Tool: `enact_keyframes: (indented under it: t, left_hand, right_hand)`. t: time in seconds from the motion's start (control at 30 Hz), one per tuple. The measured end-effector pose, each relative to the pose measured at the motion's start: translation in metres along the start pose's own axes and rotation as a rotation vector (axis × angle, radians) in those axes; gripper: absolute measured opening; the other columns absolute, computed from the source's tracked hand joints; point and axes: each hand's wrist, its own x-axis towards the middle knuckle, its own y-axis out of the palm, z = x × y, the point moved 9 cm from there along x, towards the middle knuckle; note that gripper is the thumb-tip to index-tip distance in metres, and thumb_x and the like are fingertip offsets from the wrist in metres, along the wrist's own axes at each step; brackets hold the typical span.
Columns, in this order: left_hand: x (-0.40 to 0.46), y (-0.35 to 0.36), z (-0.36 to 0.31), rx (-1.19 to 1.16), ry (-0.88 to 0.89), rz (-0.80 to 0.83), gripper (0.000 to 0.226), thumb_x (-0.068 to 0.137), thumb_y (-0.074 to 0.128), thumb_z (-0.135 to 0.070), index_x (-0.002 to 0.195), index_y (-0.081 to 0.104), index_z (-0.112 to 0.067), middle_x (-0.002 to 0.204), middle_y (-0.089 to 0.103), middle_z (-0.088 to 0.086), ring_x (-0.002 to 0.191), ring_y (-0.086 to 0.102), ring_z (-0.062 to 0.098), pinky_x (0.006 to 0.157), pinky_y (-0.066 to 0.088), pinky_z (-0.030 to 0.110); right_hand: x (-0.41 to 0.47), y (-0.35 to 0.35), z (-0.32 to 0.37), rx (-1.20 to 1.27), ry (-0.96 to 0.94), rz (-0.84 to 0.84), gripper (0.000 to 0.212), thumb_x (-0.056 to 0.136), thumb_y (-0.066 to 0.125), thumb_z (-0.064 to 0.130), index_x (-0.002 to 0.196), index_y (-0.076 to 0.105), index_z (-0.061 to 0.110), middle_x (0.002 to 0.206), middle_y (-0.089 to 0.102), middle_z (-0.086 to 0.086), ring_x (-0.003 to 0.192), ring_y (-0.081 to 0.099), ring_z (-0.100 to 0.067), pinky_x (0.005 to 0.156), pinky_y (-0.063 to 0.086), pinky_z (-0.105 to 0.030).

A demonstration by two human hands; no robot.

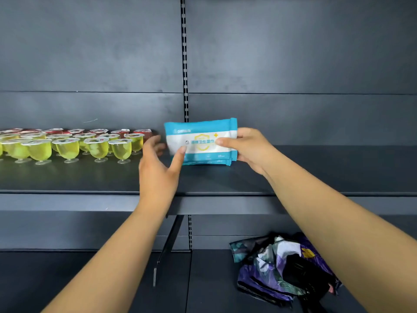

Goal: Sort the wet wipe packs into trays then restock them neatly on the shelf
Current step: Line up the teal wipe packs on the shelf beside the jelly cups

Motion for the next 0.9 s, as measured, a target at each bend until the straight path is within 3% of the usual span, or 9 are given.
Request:
enact_keyframes:
  t: [0.07,0.13,0.23,0.33,0.53,0.63,0.73,0.9]
  left_hand:
    - [-0.013,0.000,-0.012,0.075,0.138,-0.039,0.052,0.086,0.055,-0.042,0.123,0.049,-0.005,0.106,0.054,-0.002,0.104,0.051,0.020,0.091,0.038,0.029]
    - [-0.030,0.020,-0.026,0.208,0.305,0.078,0.052,0.086,0.041,-0.045,0.112,0.059,-0.004,0.101,0.062,0.006,0.097,0.055,0.025,0.084,0.037,0.029]
    - [-0.048,0.044,-0.032,0.529,0.509,0.185,0.042,0.089,0.037,-0.040,0.083,0.066,-0.010,0.070,0.067,0.006,0.067,0.063,0.027,0.058,0.044,0.030]
    - [-0.047,0.042,-0.032,0.578,0.513,0.176,0.040,0.089,0.038,-0.037,0.071,0.063,-0.013,0.052,0.058,0.000,0.047,0.056,0.021,0.048,0.031,0.022]
    - [-0.049,0.047,-0.031,0.620,0.542,0.188,0.041,0.089,0.038,-0.036,0.067,0.062,-0.012,0.051,0.057,0.001,0.047,0.055,0.023,0.050,0.033,0.020]
    - [-0.049,0.047,-0.029,0.613,0.547,0.193,0.043,0.090,0.037,-0.037,0.067,0.062,-0.012,0.053,0.058,0.002,0.049,0.055,0.024,0.050,0.033,0.022]
    - [-0.049,0.050,-0.028,0.620,0.555,0.199,0.044,0.091,0.036,-0.038,0.068,0.062,-0.011,0.055,0.059,0.003,0.050,0.055,0.025,0.051,0.035,0.023]
    - [-0.050,0.050,-0.026,0.628,0.545,0.222,0.044,0.090,0.036,-0.037,0.068,0.063,-0.010,0.057,0.060,0.004,0.052,0.056,0.026,0.051,0.038,0.026]
  right_hand:
    - [0.006,-0.012,-0.012,0.057,0.035,-0.052,0.016,0.082,0.067,0.003,0.096,0.063,0.011,0.113,0.067,-0.010,0.093,0.065,-0.019,0.084,0.053,-0.033]
    - [0.011,-0.014,-0.022,0.036,0.060,-0.062,0.024,0.082,0.066,0.001,0.103,0.060,0.012,0.115,0.066,-0.010,0.092,0.063,-0.018,0.079,0.054,-0.030]
    - [0.023,-0.008,-0.038,-0.031,0.107,-0.074,0.030,0.082,0.066,0.001,0.111,0.059,0.009,0.116,0.065,-0.009,0.095,0.063,-0.020,0.078,0.053,-0.030]
    - [0.036,-0.007,-0.044,-0.130,0.125,-0.098,0.032,0.081,0.069,0.004,0.110,0.060,0.010,0.118,0.064,-0.007,0.105,0.062,-0.023,0.089,0.051,-0.037]
    - [0.059,-0.011,-0.042,-0.338,0.058,-0.158,0.041,0.076,0.075,0.014,0.113,0.059,0.013,0.117,0.064,-0.004,0.108,0.061,-0.023,0.094,0.049,-0.040]
    - [0.061,-0.014,-0.041,-0.400,0.026,-0.222,0.048,0.076,0.075,0.018,0.119,0.053,0.012,0.122,0.060,-0.002,0.111,0.058,-0.020,0.095,0.047,-0.033]
    - [0.059,-0.020,-0.037,-0.471,-0.007,-0.288,0.049,0.078,0.074,0.023,0.119,0.049,0.011,0.123,0.058,-0.001,0.112,0.055,-0.019,0.083,0.040,-0.021]
    - [0.053,-0.026,-0.048,-0.490,0.080,-0.312,0.051,0.080,0.072,0.031,0.118,0.046,0.011,0.124,0.056,-0.003,0.111,0.054,-0.018,0.076,0.039,-0.024]
